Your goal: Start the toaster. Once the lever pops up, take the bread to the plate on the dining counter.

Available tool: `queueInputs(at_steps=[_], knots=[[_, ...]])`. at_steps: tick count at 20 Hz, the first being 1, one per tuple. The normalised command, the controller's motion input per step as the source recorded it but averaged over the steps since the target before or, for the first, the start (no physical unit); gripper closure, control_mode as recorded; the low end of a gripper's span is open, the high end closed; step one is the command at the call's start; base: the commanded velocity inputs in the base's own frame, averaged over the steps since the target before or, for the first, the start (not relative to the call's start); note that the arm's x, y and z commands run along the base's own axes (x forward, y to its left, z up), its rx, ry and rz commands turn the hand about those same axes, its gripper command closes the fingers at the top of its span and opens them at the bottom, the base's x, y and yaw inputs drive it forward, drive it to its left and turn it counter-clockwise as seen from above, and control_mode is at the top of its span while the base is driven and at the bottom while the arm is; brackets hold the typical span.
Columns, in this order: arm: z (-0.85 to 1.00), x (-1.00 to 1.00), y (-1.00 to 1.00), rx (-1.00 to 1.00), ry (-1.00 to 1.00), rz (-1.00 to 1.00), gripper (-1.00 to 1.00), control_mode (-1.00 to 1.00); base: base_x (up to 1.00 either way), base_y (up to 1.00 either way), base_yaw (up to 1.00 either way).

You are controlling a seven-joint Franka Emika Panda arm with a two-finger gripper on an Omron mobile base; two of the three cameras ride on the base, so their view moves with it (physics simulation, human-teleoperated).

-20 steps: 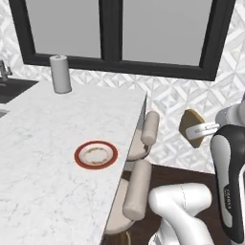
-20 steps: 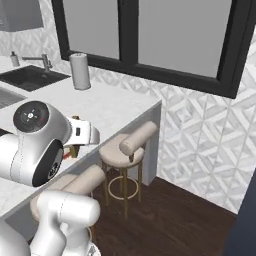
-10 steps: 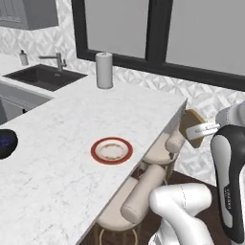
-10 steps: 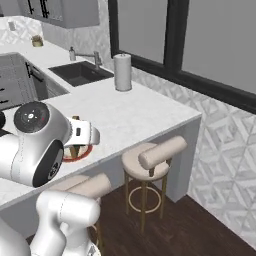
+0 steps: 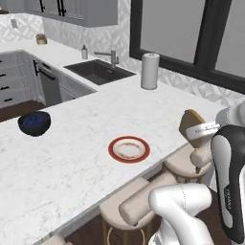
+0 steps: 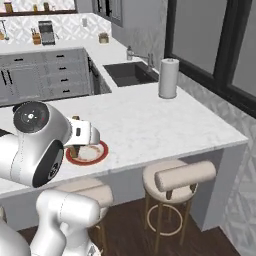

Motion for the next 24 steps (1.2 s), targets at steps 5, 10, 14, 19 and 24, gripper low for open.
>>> queueInputs(at_steps=[5, 10, 14, 19, 24], knots=[[0.0, 0.0, 0.0, 0.0, 0.0, 0.0, 1.0, 1.0, 1.0, 0.0, 0.58], [0.0, 0.0, 0.0, 0.0, 0.0, 0.0, 1.0, 1.0, 0.98, 0.02, 0.57], [0.0, 0.0, 0.0, 0.0, 0.0, 0.0, 1.0, 1.0, 0.94, 0.07, 0.54], [-0.01, 0.08, 0.0, 0.0, 0.02, 0.01, 1.0, -1.0, 0.62, 0.04, 0.29], [0.0, 0.06, 0.0, 0.0, 0.03, 0.0, 1.0, -1.0, 0.0, 0.0, 0.0]])
